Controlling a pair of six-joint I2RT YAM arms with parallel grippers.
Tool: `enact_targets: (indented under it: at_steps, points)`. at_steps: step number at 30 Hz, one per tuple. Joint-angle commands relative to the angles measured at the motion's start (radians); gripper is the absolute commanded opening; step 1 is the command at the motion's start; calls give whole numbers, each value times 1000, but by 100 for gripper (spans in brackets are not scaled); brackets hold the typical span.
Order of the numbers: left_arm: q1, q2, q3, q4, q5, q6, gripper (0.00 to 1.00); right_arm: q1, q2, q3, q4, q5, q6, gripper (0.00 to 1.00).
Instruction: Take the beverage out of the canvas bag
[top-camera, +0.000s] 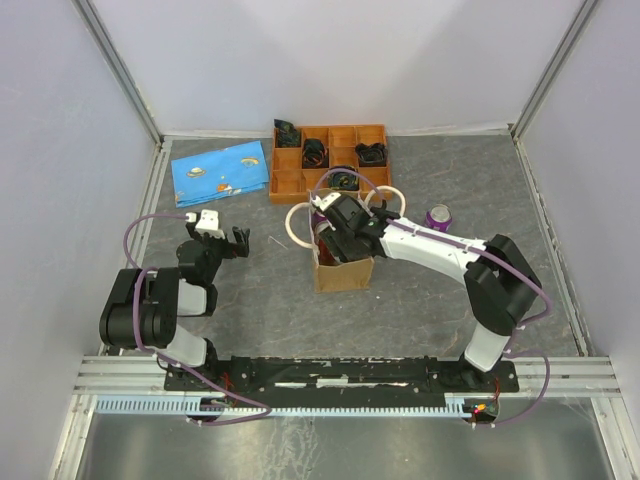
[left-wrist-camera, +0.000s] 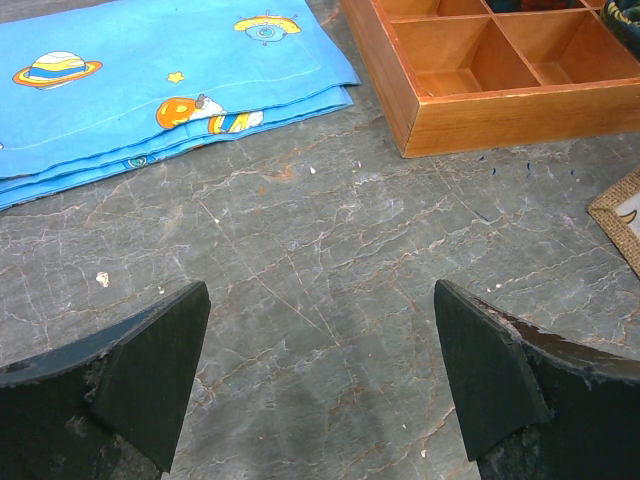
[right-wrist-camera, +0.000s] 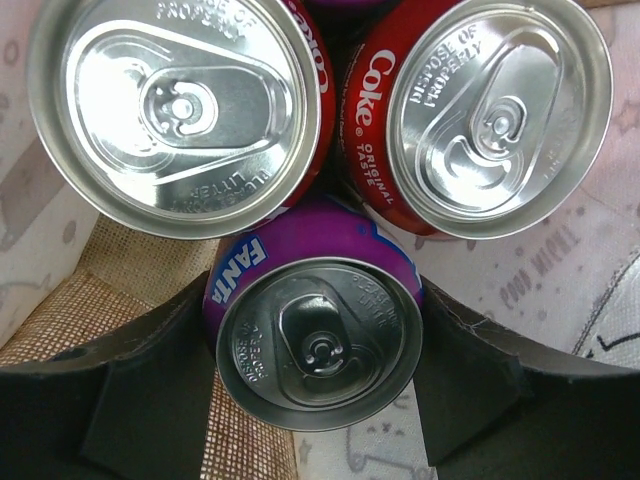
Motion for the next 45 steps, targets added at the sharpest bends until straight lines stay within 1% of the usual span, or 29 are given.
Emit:
enact_targets:
  at_steps: [1, 5, 12, 20, 23, 27, 31, 33, 36, 40, 42, 45]
  points:
    - [6, -3, -3, 56, 12, 49, 99, 5, 5, 54, -43, 38, -11, 0]
    - [5, -4, -3, 57, 13, 49, 99, 5, -36, 89, -45, 56, -33, 0]
    - [6, -4, -3, 56, 12, 48, 99, 5, -190, 179, -2, 91, -87, 0]
    - [6, -3, -3, 57, 12, 49, 99, 5, -430, 172, 137, 178, -136, 0]
    - [5, -4, -3, 56, 12, 49, 99, 5, -519, 144, 215, 269, -163, 0]
    - [6, -3, -3, 56, 13, 49, 99, 3, -613, 79, 324, 470, -225, 0]
    - [6, -4, -3, 56, 12, 49, 99, -17, -648, 49, 378, 649, -280, 0]
    - [6, -4, -3, 56, 14, 49, 99, -66, -650, 43, 371, 691, -276, 0]
    - [5, -4, -3, 56, 12, 49, 99, -177, -642, 39, 303, 664, -195, 0]
    - [6, -4, -3, 56, 13, 48, 99, -310, -589, 39, 200, 558, -82, 0]
    - [5, -4, -3, 56, 13, 49, 99, -336, -549, 43, 169, 483, -53, 0]
    - [6, -4, -3, 56, 13, 49, 99, -349, -482, 54, 134, 417, -24, 0]
